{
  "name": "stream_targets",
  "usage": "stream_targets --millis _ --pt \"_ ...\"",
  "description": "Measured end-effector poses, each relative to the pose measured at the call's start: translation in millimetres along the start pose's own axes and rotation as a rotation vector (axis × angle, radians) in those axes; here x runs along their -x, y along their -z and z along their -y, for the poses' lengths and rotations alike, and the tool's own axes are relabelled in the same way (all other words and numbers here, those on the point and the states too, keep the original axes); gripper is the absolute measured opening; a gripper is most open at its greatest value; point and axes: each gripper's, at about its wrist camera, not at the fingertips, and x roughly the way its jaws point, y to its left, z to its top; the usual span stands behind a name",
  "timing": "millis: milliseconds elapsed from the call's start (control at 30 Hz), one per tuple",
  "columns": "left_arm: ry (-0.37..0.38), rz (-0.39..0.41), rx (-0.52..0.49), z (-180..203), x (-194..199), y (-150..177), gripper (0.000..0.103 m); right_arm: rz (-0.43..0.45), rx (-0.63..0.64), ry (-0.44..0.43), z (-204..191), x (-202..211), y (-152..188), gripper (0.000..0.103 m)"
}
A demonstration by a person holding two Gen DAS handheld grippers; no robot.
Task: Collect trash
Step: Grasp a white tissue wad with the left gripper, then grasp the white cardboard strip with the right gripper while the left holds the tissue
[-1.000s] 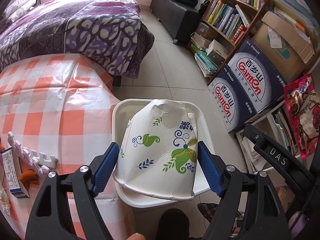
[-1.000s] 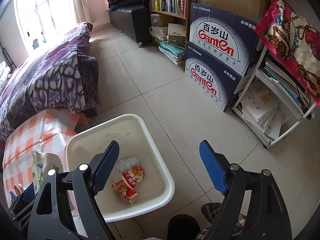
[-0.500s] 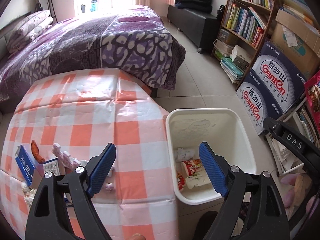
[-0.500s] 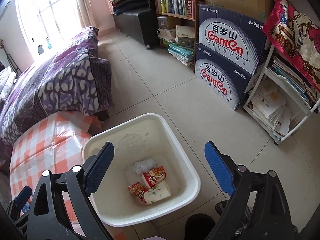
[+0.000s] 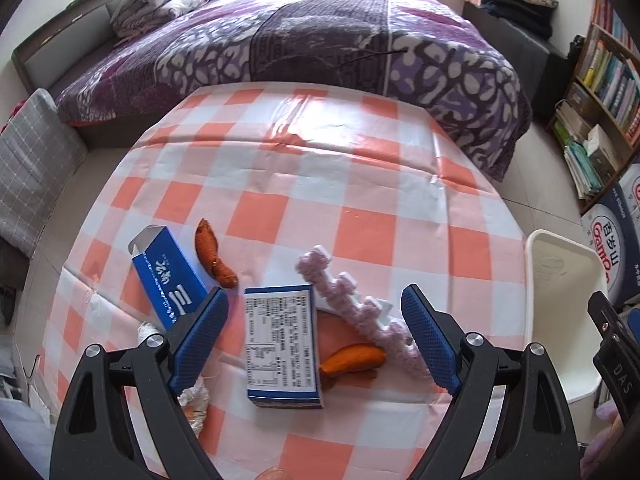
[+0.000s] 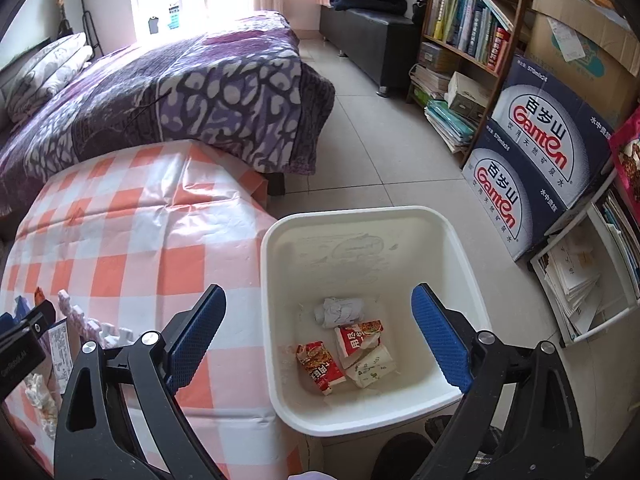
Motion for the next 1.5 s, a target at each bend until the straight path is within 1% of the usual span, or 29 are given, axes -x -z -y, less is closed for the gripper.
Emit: stream_targets --millis 67,200,367,467,567,633,667,733,767,800,833,900,1033,1133,1233,1300,1367,1433,1500 --pt "-0.027 -0.073 -0.002 -18 -9 2 0.086 -0.011 0.039 -0.031 -15 0 4 0.090" --pt "-0.037 -0.178 0.016 -55 -21 14 0.086 -0.023 0.102 -0.074 -42 1 9 0.090" --pt "0.039 -0.297 0.069 -95 -26 32 0.085 -0.054 0.130 -0.117 -66 0 12 0.090" --pt "0.046 -0.352 0.062 -106 -28 44 0.085 -0.057 0.146 -0.126 -76 0 15 0.090" --pt "0.067 -0.424 0.101 -114 -42 58 0.085 -0.075 0.153 -0.142 -86 -3 18 0.090" --pt "0.103 -0.473 0.135 -117 -53 68 0.083 -0.091 0.150 -0.153 -91 -4 20 0.090" --pt "0.126 -0.483 0.153 -118 -56 71 0.079 -0.095 0.149 -0.158 -93 -5 20 0.090" --pt "0.154 -0.474 0.180 -119 -58 74 0.073 -0.094 0.154 -0.169 -99 -4 22 0.090" --pt "0.152 -0.466 0.182 -119 -58 75 0.069 -0.090 0.159 -0.174 -103 -3 22 0.090" --pt "0.147 -0.461 0.177 -119 -58 76 0.060 -0.086 0.166 -0.179 -106 -3 23 0.090" --pt "0.147 -0.465 0.170 -119 -59 77 0.047 -0.084 0.174 -0.185 -110 -3 24 0.090" --pt "0.141 -0.451 0.150 -118 -56 78 0.037 -0.087 0.186 -0.205 -117 -3 26 0.090" --pt "0.213 -0.385 0.172 -123 -37 75 0.036 -0.116 0.174 -0.259 -128 -6 29 0.090" --pt "0.237 -0.302 0.182 -133 -12 66 0.036 -0.134 0.165 -0.294 -138 -7 32 0.089" --pt "0.268 -0.217 0.209 -150 8 53 0.036 -0.145 0.166 -0.331 -152 -7 35 0.089" --pt "0.268 -0.167 0.230 -161 19 46 0.036 -0.149 0.185 -0.341 -164 -7 38 0.089" --pt "0.260 -0.132 0.255 -171 26 42 0.036 -0.159 0.213 -0.339 -177 -9 42 0.089" --pt "0.258 -0.115 0.278 -175 22 30 0.036 -0.170 0.236 -0.337 -187 -12 46 0.089" --pt "0.256 -0.109 0.294 -180 20 27 0.036 -0.181 0.270 -0.325 -198 -15 50 0.089"
